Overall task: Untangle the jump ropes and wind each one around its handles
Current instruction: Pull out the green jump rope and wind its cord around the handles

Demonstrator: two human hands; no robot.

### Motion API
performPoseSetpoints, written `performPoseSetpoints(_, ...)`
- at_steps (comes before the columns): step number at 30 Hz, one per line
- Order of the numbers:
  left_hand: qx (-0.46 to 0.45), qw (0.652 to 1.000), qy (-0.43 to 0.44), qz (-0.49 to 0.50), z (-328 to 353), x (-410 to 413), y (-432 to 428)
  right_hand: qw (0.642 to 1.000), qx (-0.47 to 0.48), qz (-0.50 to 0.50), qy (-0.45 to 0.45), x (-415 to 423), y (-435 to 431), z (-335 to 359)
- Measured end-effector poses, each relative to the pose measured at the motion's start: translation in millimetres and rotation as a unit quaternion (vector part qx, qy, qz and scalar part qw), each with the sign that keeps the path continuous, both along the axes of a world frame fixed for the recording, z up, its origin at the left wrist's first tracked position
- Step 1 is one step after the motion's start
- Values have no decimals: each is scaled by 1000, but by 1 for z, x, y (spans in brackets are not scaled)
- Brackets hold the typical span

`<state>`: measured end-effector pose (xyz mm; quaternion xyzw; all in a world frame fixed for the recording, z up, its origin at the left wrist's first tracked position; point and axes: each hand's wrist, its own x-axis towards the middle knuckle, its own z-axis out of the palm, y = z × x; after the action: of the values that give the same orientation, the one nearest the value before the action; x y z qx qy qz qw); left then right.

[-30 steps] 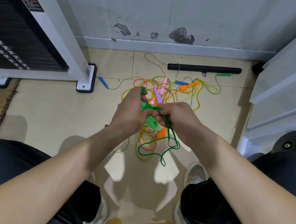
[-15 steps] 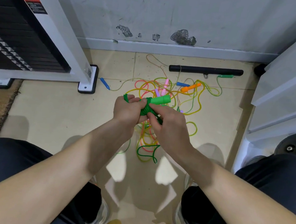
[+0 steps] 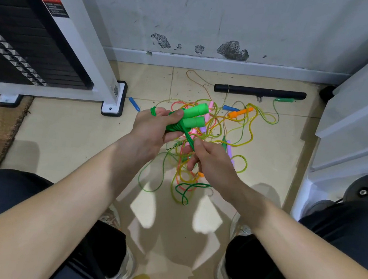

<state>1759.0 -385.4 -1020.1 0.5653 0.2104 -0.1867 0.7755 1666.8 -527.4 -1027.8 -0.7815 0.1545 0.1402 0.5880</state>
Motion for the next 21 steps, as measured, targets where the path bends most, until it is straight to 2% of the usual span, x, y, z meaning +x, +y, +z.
performPoseSetpoints(2,19,1000,-16,-2,4,2,2,994,98,36,22,4,-11,2)
performPoseSetpoints(4,58,997,-41,5,7,3,3,988,143,50,24,7,-21,3)
performPoseSetpoints(9,126,983,-133,7,16,-4,-3,985,170,13,-5,9,-24,5)
performPoseSetpoints(14,132,975,-179,1,20,-10,-9,974,215,76,1,8,-16,13)
performPoseSetpoints(16,110,981,-157,1,20,-10,-9,979,175,98,-45,7,-13,14)
performPoseSetpoints(19,14,996,-86,5,21,-7,-5,988,79,66,-113,12,-19,9)
performPoseSetpoints(21,-25,997,-69,-32,24,-3,-1,988,10,54,-141,19,-32,5)
